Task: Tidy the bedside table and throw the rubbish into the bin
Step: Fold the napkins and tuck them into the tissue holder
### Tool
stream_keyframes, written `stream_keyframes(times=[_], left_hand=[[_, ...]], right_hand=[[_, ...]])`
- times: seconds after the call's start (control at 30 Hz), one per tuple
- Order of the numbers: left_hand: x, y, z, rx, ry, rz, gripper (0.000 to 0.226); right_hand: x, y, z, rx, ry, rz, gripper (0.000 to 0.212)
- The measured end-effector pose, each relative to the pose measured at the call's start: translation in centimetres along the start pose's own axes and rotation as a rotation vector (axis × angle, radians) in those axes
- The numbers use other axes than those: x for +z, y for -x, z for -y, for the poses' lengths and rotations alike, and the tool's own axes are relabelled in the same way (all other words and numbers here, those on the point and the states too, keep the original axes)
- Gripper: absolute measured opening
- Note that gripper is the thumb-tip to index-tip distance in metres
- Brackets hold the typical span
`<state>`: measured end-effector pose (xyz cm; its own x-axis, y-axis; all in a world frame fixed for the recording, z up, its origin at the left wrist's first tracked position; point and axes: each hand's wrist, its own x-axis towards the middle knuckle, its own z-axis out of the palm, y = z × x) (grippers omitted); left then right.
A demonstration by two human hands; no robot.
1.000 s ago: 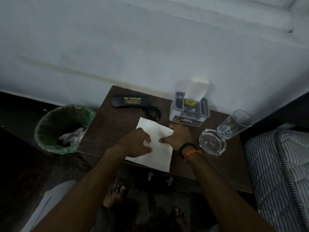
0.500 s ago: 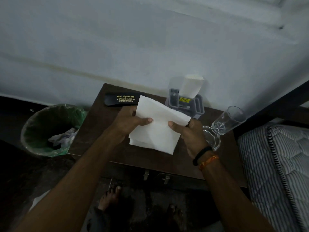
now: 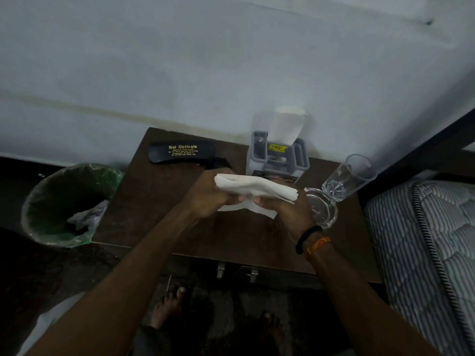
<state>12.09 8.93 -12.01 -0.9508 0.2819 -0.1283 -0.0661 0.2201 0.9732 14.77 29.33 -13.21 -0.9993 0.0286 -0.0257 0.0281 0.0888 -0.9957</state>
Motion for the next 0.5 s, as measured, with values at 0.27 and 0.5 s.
stream_keyframes(times=[0.27,0.5], left_hand=[[0.4,-0.5,-0.9,0.050,0.018,-0.084,0.037],[0.5,-0.6,0.6,0.006,-0.146,-0.027,0.032]], right_hand=[[-0.1,-0.8,0.2,-0.026,-0.087,-0.108,0.032],[-0.2,-0.6,-1.3,0.044,-0.030,-0.062,0.034]])
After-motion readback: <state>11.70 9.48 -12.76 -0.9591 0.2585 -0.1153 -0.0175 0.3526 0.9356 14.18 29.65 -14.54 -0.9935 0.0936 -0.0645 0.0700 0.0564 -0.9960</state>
